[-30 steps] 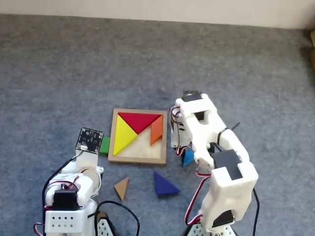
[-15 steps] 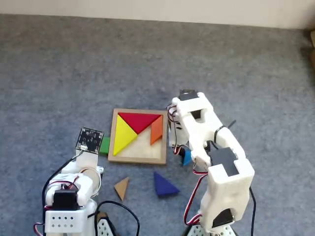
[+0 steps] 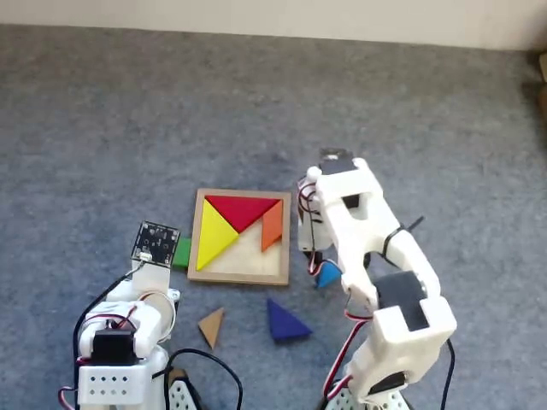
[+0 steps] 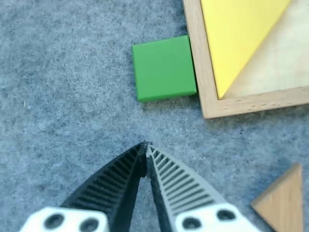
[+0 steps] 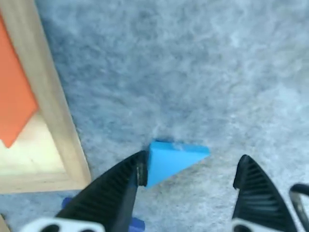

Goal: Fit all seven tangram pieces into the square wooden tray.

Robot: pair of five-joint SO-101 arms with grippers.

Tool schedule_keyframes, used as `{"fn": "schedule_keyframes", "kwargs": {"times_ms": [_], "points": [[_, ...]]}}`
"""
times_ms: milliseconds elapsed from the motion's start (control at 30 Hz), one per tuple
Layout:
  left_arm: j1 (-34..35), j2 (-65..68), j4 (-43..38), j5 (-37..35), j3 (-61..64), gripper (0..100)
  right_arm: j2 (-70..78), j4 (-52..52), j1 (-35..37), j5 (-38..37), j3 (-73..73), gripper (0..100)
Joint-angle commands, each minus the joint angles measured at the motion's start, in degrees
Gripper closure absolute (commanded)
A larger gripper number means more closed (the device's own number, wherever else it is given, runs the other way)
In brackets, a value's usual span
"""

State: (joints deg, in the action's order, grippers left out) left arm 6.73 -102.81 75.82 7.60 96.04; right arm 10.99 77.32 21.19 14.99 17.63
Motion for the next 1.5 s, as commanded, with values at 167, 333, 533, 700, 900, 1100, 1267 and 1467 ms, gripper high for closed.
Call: {"fn": "schedule_keyframes", "kwargs": {"times_ms": [167,333,533,700,900,1100,1267,1467], "points": [[0.75,-2.07,0.26,0.09,1.19,99,-3.47,0.92,-5.14,-2.11,0.31,71.7],[0.75,-2.07,0.26,0.09,1.19,99,0.22,0.84,-2.68,-2.99,2.68,71.7],[0.75,-2.07,0.26,0.09,1.19,99,7.60,0.84,1.10,-2.90,1.19,71.7],[0.75,-2.07,0.26,0.09,1.19,99,8.22,0.84,2.51,-2.90,0.48,71.9],[0.75,-2.07,0.26,0.09,1.19,99,8.13,0.84,2.59,-2.81,0.22,72.0],[0.75,-2.07,0.26,0.09,1.19,99,5.32,6.02,2.33,-3.34,-2.95,72.0],[0.75,-2.07,0.26,0.09,1.19,99,-4.88,5.85,0.48,-7.03,-1.19,72.0],[0.75,-2.07,0.26,0.09,1.19,99,-15.08,-0.13,1.71,-17.93,10.95,72.0]]}}
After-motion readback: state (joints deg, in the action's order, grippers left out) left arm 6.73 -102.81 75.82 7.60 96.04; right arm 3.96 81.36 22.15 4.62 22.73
